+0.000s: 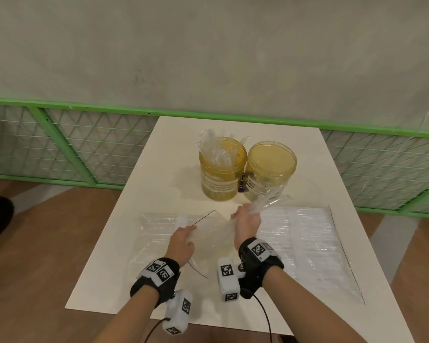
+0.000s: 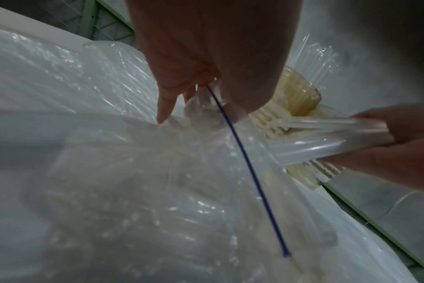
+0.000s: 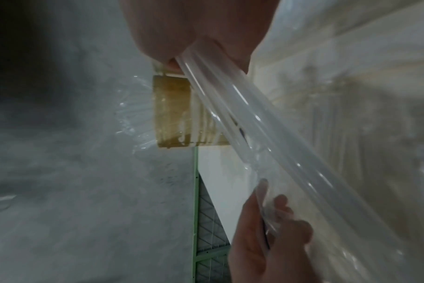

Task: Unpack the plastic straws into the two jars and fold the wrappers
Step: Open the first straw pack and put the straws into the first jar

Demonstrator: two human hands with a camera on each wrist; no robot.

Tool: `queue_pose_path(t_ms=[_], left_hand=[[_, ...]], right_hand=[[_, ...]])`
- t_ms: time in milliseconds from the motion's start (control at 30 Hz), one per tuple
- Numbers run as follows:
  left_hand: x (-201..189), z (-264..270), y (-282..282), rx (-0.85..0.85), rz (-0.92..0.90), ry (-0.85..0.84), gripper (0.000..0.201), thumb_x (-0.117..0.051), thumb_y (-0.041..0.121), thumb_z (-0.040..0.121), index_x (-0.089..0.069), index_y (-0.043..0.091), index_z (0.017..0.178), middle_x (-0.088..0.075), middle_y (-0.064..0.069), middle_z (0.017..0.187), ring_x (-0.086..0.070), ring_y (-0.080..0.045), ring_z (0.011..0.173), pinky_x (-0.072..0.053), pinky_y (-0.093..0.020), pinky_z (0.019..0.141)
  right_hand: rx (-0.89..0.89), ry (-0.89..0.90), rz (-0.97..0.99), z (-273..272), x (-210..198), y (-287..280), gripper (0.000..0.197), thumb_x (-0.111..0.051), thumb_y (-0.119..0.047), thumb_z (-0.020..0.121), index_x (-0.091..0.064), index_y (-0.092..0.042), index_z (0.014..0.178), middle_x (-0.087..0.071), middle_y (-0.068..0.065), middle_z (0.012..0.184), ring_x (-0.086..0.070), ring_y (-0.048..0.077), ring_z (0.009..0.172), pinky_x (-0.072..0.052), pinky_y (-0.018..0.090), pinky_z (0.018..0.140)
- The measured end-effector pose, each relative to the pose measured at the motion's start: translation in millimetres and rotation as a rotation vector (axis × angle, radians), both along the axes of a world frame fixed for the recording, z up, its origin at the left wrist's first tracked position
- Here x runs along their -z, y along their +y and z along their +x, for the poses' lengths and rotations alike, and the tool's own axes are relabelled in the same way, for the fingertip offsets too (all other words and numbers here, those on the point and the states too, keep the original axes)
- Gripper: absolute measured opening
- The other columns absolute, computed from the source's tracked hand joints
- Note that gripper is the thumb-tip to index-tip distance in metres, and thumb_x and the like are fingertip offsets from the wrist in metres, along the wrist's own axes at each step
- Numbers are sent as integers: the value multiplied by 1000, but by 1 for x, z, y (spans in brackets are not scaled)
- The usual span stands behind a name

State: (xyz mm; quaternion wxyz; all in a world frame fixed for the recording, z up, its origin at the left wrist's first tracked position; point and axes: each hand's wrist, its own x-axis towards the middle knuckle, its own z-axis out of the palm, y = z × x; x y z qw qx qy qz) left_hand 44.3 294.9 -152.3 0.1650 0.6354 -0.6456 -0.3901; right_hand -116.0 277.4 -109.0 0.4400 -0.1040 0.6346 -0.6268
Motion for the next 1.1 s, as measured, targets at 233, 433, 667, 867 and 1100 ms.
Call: queue_pose_path(t_ms=[233, 433, 667, 867, 1100], left_hand=[[-17, -18, 5, 154, 138, -8, 89, -58, 47, 54, -37, 21, 136, -36, -5, 128, -30, -23, 122, -32, -38, 105], [-10, -29, -3, 132, 130, -49, 89, -77, 47, 66, -35, 8, 135, -36, -9, 131, -36, -26, 124, -37, -44, 105], [15, -25, -12, -6, 141, 144, 87, -67, 67, 62, -47, 10, 123, -55, -10, 116, -57, -26, 105, -49, -47, 93], [-17, -25, -2, 144, 121, 53, 80, -78, 34, 70, -38, 15, 136, -35, -1, 137, -34, -19, 129, -31, -35, 110], [-34, -3, -4, -141, -264, 431, 32, -49, -1, 83, -61, 19, 106, -60, -4, 113, -57, -8, 104, -39, -28, 97]], right_hand=[[-236, 243, -205, 8, -29, -2, 24, -52, 9, 84, -54, 3, 107, -55, -1, 79, -55, 6, 66, -47, 15, 58], [-298, 262, -222, 21, -26, 7, 28, -63, 2, 81, -55, 5, 107, -61, 0, 74, -60, -3, 58, -48, 15, 57], [-464, 195, -150, 29, -24, 15, 13, -69, 0, 73, -62, -10, 78, -61, 0, 69, -61, 10, 66, -50, 19, 61], [-447, 250, -135, 18, -34, 12, 13, -55, 8, 78, -55, -5, 77, -51, 3, 59, -53, 10, 52, -46, 17, 50], [-384, 393, -216, -9, -58, 6, 19, -55, 6, 83, -51, -2, 98, -49, 1, 71, -52, 10, 62, -46, 17, 52]])
